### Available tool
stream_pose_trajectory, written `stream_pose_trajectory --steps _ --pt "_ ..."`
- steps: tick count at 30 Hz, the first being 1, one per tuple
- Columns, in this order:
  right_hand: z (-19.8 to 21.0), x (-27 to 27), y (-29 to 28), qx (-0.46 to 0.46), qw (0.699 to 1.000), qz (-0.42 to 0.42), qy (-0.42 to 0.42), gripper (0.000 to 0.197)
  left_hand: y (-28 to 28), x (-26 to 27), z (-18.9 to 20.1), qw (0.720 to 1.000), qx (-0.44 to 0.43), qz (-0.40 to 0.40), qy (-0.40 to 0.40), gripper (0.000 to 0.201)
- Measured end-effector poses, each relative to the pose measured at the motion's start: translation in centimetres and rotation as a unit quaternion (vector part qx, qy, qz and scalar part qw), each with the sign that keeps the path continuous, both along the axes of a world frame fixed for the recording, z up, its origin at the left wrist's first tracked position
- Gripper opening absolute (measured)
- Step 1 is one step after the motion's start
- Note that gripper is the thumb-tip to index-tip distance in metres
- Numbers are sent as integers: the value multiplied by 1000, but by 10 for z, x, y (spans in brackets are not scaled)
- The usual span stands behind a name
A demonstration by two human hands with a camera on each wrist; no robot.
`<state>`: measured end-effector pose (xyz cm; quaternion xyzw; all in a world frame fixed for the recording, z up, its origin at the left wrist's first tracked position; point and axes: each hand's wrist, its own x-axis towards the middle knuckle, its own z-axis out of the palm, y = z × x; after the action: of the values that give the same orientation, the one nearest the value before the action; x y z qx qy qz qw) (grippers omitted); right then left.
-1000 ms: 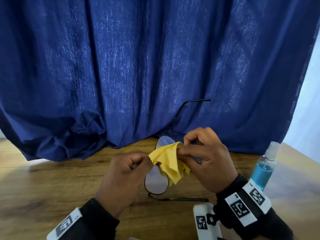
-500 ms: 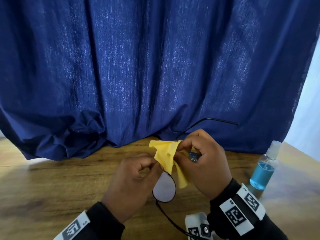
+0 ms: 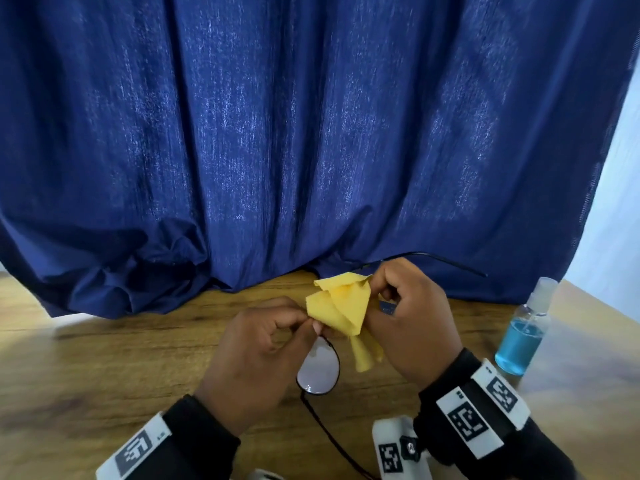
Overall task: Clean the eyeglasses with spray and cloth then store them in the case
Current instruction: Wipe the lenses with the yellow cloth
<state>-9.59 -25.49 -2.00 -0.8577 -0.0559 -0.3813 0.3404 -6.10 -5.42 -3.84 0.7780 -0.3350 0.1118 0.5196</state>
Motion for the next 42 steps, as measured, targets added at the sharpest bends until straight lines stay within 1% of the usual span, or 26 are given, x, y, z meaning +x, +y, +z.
stream_pose_trajectory --steps 2,4,6,9,12,15,18,21,23,27,30,33,35,38,40,42 --pt "1 1 -7 13 1000 -20 -6 37 1 0 1 1000 8 -1 2 20" --pt "1 2 -10 50 998 -40 -17 40 0 -1 0 1000 23 -3 -2 19" --pt "-1 2 -7 60 997 -48 -29 38 -1 -2 0 999 34 -10 -4 18" --pt "-3 3 0 51 998 -30 -25 29 -2 -3 0 999 39 -15 -7 18" --pt "-4 2 6 15 1000 4 -19 35 -1 0 -2 999 30 -11 -7 20" --pt "-3 0 5 -9 1000 21 10 33 3 5 -3 999 32 7 -20 22" --pt "-1 2 -3 -10 1000 -10 17 34 4 6 -2 1000 21 -2 -12 22" --pt "1 2 -7 26 999 -40 -14 40 1 2 -2 999 37 -14 -9 19" --pt "-1 3 -6 37 998 -49 -30 40 -2 1 -3 998 51 -19 -10 18" --pt "-5 3 1 7 999 -27 -15 40 -3 -1 -5 999 40 -23 1 22" --pt "-4 1 5 -34 999 6 -12 45 0 5 -5 999 40 5 -15 23" --pt "-1 1 0 -52 999 2 8 41 4 7 -3 998 45 16 -31 23" --pt "0 2 -6 -43 999 -24 10 41 5 6 -1 999 43 7 -22 23" --pt "1 2 -8 6 998 -67 -16 40 3 3 0 998 55 -13 -17 20" --pt "0 3 -6 19 997 -70 -32 38 0 1 -1 998 61 -16 -21 19" --pt "-1 3 -1 1 999 -45 -26 37 0 0 -1 998 53 -10 -25 19"
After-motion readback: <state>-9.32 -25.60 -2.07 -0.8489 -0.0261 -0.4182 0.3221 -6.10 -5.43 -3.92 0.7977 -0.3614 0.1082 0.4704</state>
